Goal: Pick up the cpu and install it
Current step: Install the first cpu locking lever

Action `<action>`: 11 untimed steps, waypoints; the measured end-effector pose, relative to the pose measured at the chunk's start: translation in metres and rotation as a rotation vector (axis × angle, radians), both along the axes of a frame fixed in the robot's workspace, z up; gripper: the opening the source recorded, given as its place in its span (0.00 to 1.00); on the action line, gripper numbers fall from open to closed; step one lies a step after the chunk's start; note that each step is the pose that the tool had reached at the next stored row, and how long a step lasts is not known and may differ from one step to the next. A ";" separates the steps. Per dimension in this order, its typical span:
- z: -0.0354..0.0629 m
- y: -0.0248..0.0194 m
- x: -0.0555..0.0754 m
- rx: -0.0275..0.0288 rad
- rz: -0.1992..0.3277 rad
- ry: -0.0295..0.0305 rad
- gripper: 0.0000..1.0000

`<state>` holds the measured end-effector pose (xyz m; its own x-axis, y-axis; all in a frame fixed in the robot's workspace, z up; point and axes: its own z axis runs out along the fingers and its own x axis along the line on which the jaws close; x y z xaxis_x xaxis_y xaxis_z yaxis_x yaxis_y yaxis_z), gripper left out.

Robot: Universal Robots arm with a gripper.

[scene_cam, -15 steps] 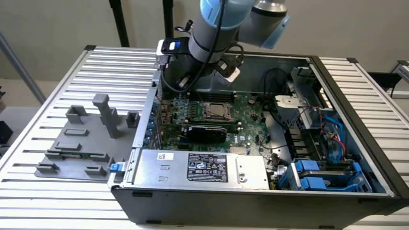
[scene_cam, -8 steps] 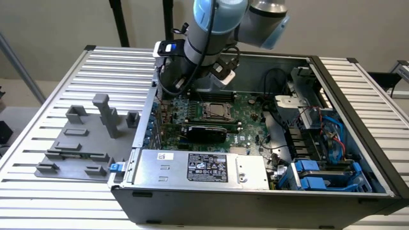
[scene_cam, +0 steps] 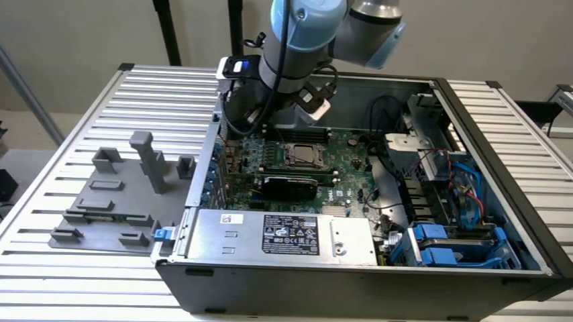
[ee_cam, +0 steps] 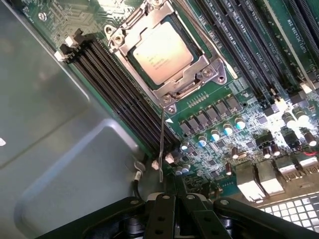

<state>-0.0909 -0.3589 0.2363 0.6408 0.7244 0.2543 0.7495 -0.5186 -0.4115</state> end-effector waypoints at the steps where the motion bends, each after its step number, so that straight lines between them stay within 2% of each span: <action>1: 0.0002 0.0000 0.001 0.0000 -0.002 -0.0002 0.11; 8: 0.0021 0.0000 0.016 0.0000 -0.008 -0.0025 0.11; 11: 0.0021 -0.0001 0.028 -0.0001 -0.008 -0.0103 0.11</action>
<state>-0.0632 -0.3589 0.2384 0.6439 0.7193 0.2608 0.7495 -0.5246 -0.4037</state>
